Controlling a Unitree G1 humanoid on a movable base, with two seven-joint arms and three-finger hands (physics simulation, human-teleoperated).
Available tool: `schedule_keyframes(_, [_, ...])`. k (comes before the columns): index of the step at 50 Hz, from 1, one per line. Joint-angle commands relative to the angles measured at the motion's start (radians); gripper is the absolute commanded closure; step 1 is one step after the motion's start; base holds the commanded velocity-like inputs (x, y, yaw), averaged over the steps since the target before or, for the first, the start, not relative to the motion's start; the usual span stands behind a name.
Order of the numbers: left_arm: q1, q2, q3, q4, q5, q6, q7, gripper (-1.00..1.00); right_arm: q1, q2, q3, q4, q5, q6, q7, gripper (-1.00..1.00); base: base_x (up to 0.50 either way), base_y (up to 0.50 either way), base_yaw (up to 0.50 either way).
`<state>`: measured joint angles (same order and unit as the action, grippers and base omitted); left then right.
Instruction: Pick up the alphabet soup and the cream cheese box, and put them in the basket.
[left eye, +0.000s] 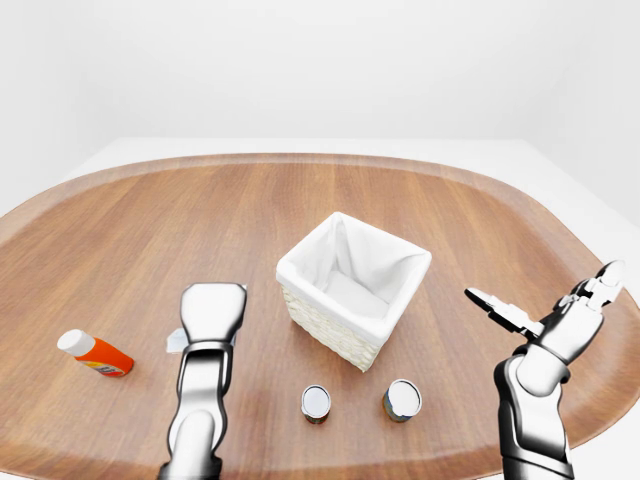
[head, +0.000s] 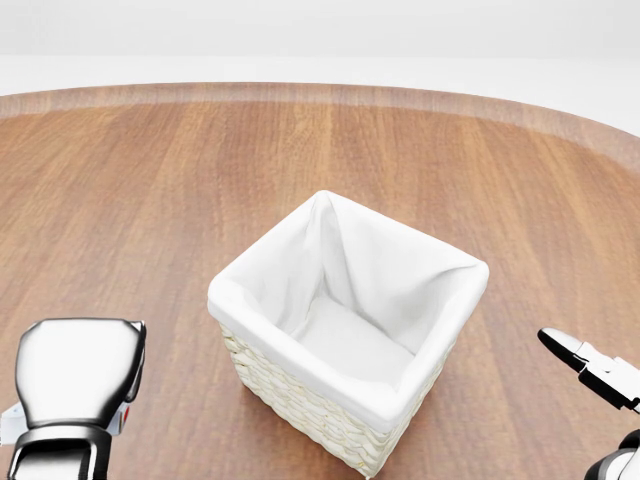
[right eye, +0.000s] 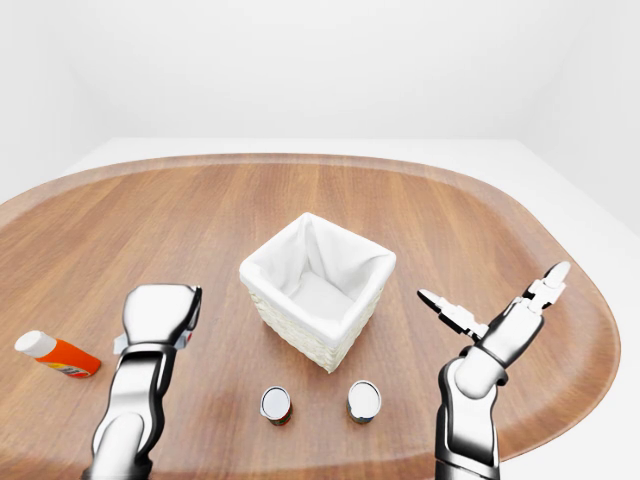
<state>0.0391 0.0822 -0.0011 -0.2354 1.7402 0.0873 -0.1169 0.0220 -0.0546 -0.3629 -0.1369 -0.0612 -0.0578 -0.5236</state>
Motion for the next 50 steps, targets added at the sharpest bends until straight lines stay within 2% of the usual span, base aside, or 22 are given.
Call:
schedule_keyframes(1, [-0.083,-0.024,0.003,-0.095,0.105,0.000,-0.108,1.00,0.000,0.001,-0.001,0.003,-0.001,-0.006,0.000,-1.00,0.00,0.00,0.00])
schedule_keyframes(2, [-0.089,-0.025,0.004,-0.098,0.109,0.000,-0.115,1.00,0.003,0.002,-0.001,-0.010,-0.001,0.004,0.000,-1.00,0.00,0.00,0.00])
schedule_keyframes(5, [-0.119,-0.024,0.008,-0.112,0.129,0.000,-0.142,1.00,0.002,0.001,-0.001,0.000,-0.001,-0.004,0.000,-1.00,0.00,0.00,0.00])
schedule_keyframes(6, [-0.136,-0.015,0.002,-0.132,0.187,0.000,-0.150,1.00,0.002,0.001,-0.001,-0.002,-0.001,-0.003,0.000,-1.00,0.00,0.00,0.00])
schedule_keyframes(14, [-0.264,-0.030,-0.009,-0.170,0.231,0.000,-0.274,1.00,0.003,0.002,0.000,-0.004,-0.001,-0.003,0.000,-1.00,0.00,0.00,0.00])
schedule_keyframes(19, [-0.321,0.023,-0.061,-0.156,0.232,0.000,-0.326,1.00,0.003,0.003,0.000,-0.005,-0.001,-0.002,0.000,-1.00,0.00,0.00,0.00])
schedule_keyframes(21, [-0.333,0.025,-0.065,-0.151,0.232,0.000,-0.335,1.00,0.004,0.003,0.000,-0.009,-0.001,0.002,0.000,-1.00,0.00,0.00,0.00])
schedule_keyframes(22, [-0.349,0.043,-0.078,-0.149,0.232,0.000,-0.354,1.00,0.002,0.002,0.000,0.001,-0.001,-0.003,0.000,-1.00,0.00,0.00,0.00])
schedule_keyframes(24, [-0.363,0.050,-0.085,-0.157,0.232,0.000,-0.376,1.00,0.002,0.002,0.001,0.005,-0.001,-0.008,0.000,-1.00,0.00,0.00,0.00])
schedule_keyframes(28, [-0.409,0.076,-0.117,-0.166,0.232,0.000,-0.434,1.00,0.005,0.003,-0.001,-0.010,0.002,0.003,0.000,-1.00,0.00,0.00,0.00])
schedule_keyframes(30, [-0.432,0.079,-0.125,-0.173,0.232,0.000,-0.459,1.00,0.003,0.002,-0.001,0.002,0.002,-0.008,0.000,-1.00,0.00,0.00,0.00])
schedule_keyframes(33, [-0.470,0.051,-0.124,-0.176,0.232,0.000,-0.492,1.00,0.001,0.001,0.000,0.008,0.003,-0.011,0.000,-1.00,0.00,0.00,0.00])
schedule_keyframes(35, [-0.492,0.051,-0.133,-0.170,0.232,0.000,-0.506,1.00,0.003,0.001,0.000,-0.002,0.004,-0.002,0.000,-1.00,0.00,0.00,0.00])
schedule_keyframes(37, [-0.507,-0.023,-0.090,-0.181,0.227,0.000,-0.526,1.00,0.002,0.001,-0.001,0.004,0.004,-0.006,0.000,-1.00,0.00,0.00,0.00])
schedule_keyframes(38, [-0.538,0.019,-0.097,-0.175,0.231,0.000,-0.540,1.00,0.003,0.001,0.000,0.006,0.005,-0.010,0.000,-1.00,0.00,0.00,0.00])
schedule_keyframes(42, [-0.593,0.012,-0.087,-0.179,0.232,0.000,-0.581,1.00,0.002,0.002,0.000,-0.001,0.006,-0.002,0.000,-1.00,0.00,0.00,0.00])
schedule_keyframes(47, [-0.630,-0.029,-0.085,-0.170,0.232,0.000,-0.581,1.00,0.002,0.002,0.000,-0.002,0.006,-0.002,0.000,-1.00,0.00,0.00,0.00])
schedule_keyframes(50, [-0.636,-0.076,-0.066,-0.171,0.218,0.000,-0.581,1.00,0.003,0.002,0.000,-0.007,0.007,0.000,0.000,-1.00,0.00,0.00,0.00])
